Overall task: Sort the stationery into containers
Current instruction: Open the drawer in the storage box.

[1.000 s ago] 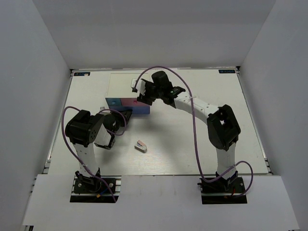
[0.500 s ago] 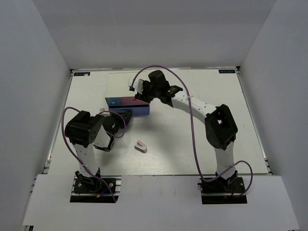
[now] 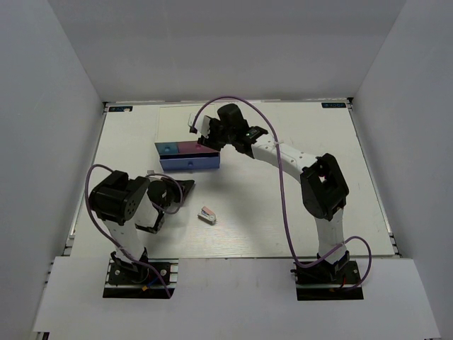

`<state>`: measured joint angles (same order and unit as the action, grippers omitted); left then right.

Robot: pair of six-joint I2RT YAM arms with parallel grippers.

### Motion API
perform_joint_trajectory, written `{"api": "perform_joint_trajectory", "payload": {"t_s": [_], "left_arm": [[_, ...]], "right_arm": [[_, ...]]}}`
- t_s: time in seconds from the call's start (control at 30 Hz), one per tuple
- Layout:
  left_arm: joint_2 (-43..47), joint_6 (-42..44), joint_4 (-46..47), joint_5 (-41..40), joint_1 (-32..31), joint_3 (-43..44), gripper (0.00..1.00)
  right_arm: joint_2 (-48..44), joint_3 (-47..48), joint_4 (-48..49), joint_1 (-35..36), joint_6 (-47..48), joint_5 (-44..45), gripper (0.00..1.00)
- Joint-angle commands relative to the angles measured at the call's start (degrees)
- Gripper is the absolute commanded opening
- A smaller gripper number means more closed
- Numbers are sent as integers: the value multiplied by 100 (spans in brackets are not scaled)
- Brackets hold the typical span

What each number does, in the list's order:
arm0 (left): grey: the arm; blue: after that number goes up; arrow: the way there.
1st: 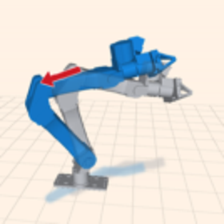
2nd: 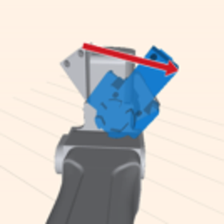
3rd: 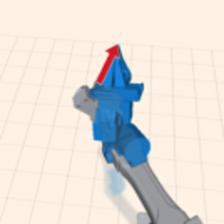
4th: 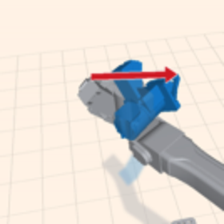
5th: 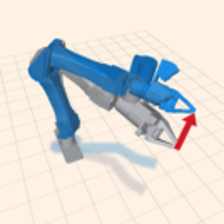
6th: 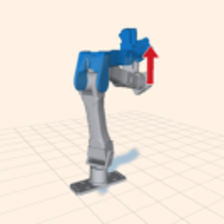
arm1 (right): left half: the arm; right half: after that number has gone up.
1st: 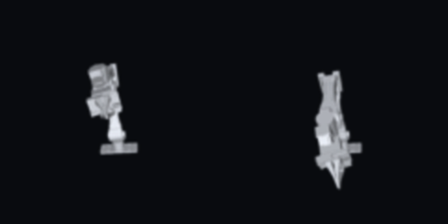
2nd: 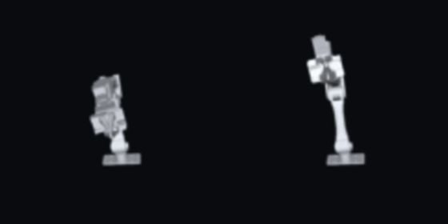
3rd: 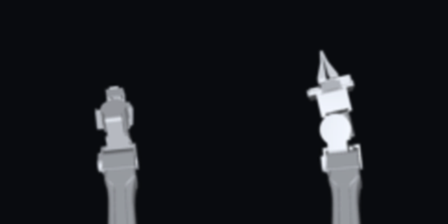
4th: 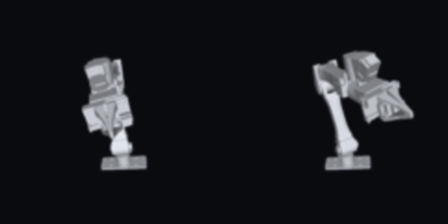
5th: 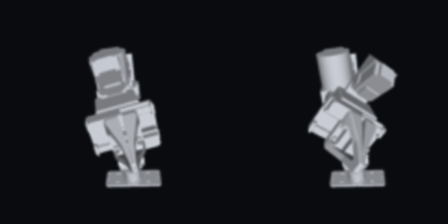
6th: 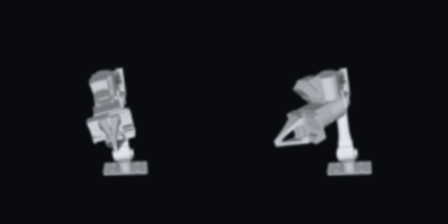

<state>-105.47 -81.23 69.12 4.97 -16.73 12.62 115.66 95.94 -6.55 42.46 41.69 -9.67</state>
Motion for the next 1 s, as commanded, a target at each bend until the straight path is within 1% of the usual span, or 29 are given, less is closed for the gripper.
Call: {"api": "perform_joint_trajectory", "payload": {"t_s": [0.0,0.07,0.13,0.17,0.23,0.27,0.33,0.37,0.47,0.5,0.53,0.57,0.6,0.63,0.73,0.9,0.97], "left_arm": [[377,151,-48,127,-32,-154,8],[430,256,14,127,-32,-155,8],[500,371,-73,127,-32,20,12],[597,449,-127,127,20,143,21],[667,450,-127,127,21,249,32],[720,450,-127,127,21,328,40],[782,450,-249,13,21,416,46],[843,450,-355,-40,21,495,51],[1203,450,-916,-268,21,644,56],[1309,450,-1110,-391,21,645,59],[1527,450,-1346,-444,21,741,59],[1625,450,-1801,-497,21,794,61],[1713,450,-1980,-584,21,873,63],[1784,450,-2095,-585,21,873,63],[1907,450,-2298,-699,21,874,65],[1960,450,-3412,-752,21,1260,70],[1960,450,-3589,-813,21,1339,71]], "right_arm": [[221,162,-66,-27,-153,264,54],[212,135,-66,-27,-161,220,54],[177,92,-66,-18,-170,211,59],[159,83,-57,-18,-179,185,62],[98,22,-31,-10,-179,176,64],[71,4,-31,-18,-188,167,64],[27,-49,-13,-18,-188,150,66],[-8,-75,-22,-9,-188,150,66],[-43,-137,4,-18,-188,141,66],[-52,-137,-4,-18,-188,150,66],[-52,-154,13,-27,-196,150,66],[-61,-163,13,-36,-197,150,67],[-43,-163,30,-18,-188,141,67],[-43,-155,31,-9,-196,150,67],[-34,-155,39,-18,-197,132,67],[-43,-181,48,-27,-197,150,67],[-61,-190,66,-27,-197,158,67]]}}
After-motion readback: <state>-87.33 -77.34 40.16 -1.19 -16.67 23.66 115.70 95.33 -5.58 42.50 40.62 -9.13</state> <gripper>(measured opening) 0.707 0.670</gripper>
